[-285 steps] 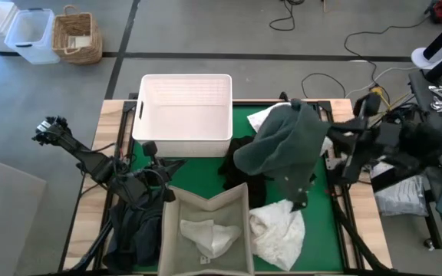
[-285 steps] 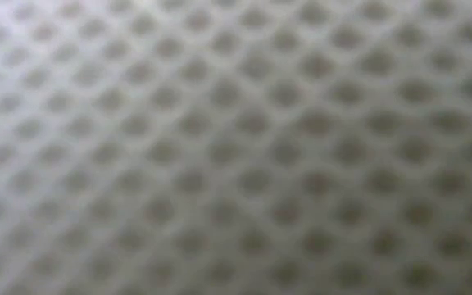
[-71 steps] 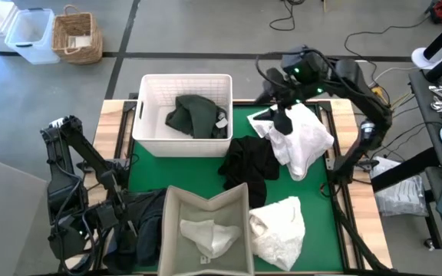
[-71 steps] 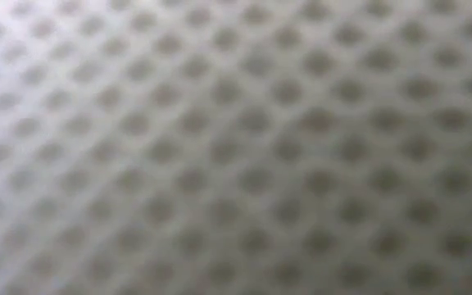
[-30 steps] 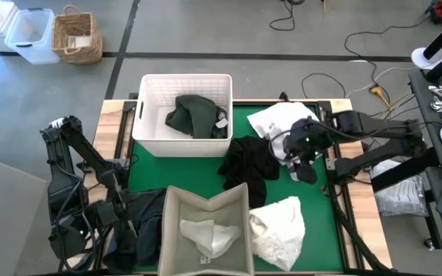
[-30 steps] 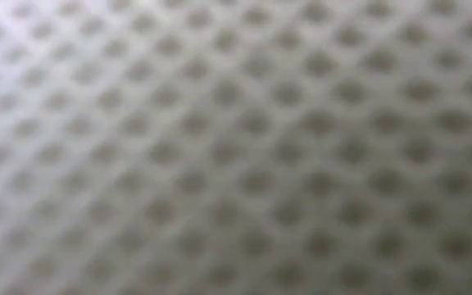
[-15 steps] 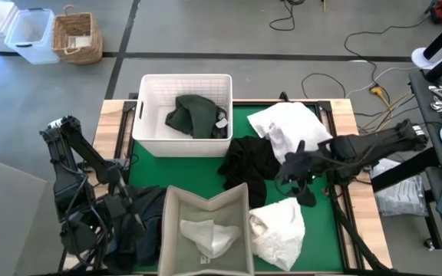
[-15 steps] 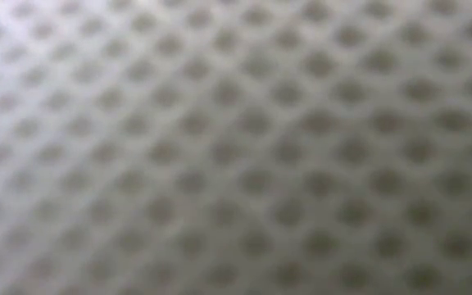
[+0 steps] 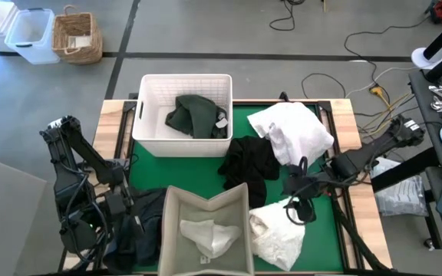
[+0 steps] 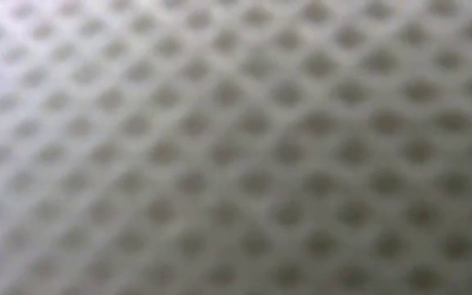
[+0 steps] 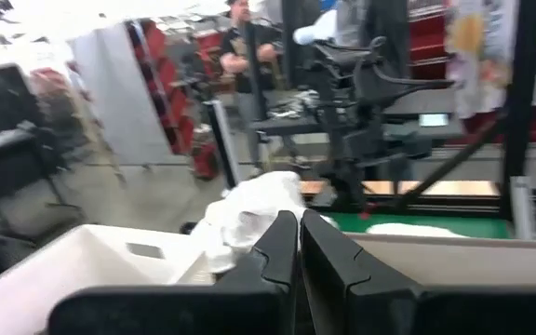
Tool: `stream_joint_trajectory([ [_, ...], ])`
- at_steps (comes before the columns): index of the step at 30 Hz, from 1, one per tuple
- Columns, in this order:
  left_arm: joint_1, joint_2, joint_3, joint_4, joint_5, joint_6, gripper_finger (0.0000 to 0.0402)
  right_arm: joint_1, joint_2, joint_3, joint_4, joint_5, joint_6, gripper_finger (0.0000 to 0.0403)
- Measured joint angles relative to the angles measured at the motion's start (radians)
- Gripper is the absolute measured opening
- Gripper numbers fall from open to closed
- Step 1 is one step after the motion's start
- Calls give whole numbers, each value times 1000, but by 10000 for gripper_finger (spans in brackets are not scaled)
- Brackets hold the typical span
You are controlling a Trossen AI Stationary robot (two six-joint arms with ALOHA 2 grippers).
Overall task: Sort clothes
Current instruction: Put the white dress into the brown laundry organizer
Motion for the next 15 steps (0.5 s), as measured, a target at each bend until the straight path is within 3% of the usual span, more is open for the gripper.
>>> stream_joint_trajectory([
  [4, 0, 0, 0, 8, 64, -5, 0, 33, 1, -20, 0, 47, 36, 205],
  [15, 0, 0, 0, 8, 69, -9, 0, 77, 56, -35, 72, 78, 62, 205],
])
